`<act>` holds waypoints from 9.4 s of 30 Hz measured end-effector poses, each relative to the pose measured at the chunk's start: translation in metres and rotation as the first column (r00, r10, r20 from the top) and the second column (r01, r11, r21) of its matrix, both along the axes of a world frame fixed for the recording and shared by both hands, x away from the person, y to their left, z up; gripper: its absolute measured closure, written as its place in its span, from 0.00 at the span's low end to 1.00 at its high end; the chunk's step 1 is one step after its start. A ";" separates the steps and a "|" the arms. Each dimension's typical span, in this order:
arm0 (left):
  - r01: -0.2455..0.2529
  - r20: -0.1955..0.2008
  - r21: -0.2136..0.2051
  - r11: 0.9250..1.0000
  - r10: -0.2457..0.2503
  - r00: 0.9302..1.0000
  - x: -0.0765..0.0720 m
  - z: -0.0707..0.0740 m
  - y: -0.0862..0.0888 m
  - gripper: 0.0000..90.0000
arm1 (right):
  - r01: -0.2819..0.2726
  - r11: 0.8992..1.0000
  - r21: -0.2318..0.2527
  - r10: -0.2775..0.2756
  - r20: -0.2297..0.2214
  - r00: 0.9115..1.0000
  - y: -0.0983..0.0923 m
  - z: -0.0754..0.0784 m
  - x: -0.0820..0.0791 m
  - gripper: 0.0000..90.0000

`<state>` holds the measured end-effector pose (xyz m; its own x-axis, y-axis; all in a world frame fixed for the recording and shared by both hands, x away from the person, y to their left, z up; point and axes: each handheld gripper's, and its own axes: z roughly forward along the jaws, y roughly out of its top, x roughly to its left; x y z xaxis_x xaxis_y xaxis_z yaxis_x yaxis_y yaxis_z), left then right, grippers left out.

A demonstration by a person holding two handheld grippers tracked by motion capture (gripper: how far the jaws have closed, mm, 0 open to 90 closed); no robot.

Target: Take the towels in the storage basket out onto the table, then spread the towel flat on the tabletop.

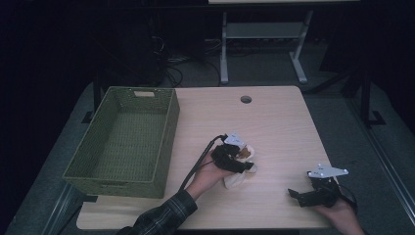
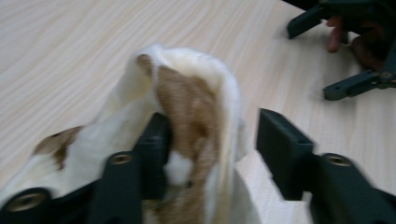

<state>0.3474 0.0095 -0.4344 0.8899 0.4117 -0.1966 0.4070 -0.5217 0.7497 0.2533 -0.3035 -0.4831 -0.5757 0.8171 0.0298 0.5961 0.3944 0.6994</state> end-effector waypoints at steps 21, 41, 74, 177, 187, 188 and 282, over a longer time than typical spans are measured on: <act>-0.120 0.095 -0.040 0.992 0.123 0.988 -0.005 0.025 0.072 0.34 | -0.014 1.000 0.002 0.014 0.003 1.000 0.003 0.005 0.001 0.15; -0.121 0.080 0.080 0.989 0.115 0.990 -0.028 -0.015 0.090 0.40 | -0.091 0.994 0.068 0.085 0.083 0.993 0.040 0.041 0.020 0.24; -0.117 0.098 0.126 0.985 0.105 0.990 -0.027 -0.020 0.091 0.40 | -0.214 0.968 0.128 0.206 0.079 0.975 0.115 0.074 0.099 0.67; -0.294 0.120 0.004 0.956 0.291 0.949 0.048 0.032 0.082 0.96 | -0.170 0.982 0.086 0.168 0.035 0.985 0.013 0.039 0.017 0.99; -0.241 0.105 0.063 0.968 0.234 0.966 0.033 0.021 0.071 0.67 | -0.162 0.981 0.104 0.160 0.023 0.987 0.015 0.038 0.022 0.79; -0.223 0.106 0.068 0.972 0.215 0.971 0.028 0.020 0.069 0.67 | -0.163 0.982 0.100 0.161 0.027 0.987 0.014 0.039 0.022 0.78; -0.123 0.033 0.164 0.979 0.119 0.992 0.001 -0.005 0.078 0.61 | -0.238 0.970 0.037 0.240 -0.060 0.969 0.092 0.031 0.173 0.73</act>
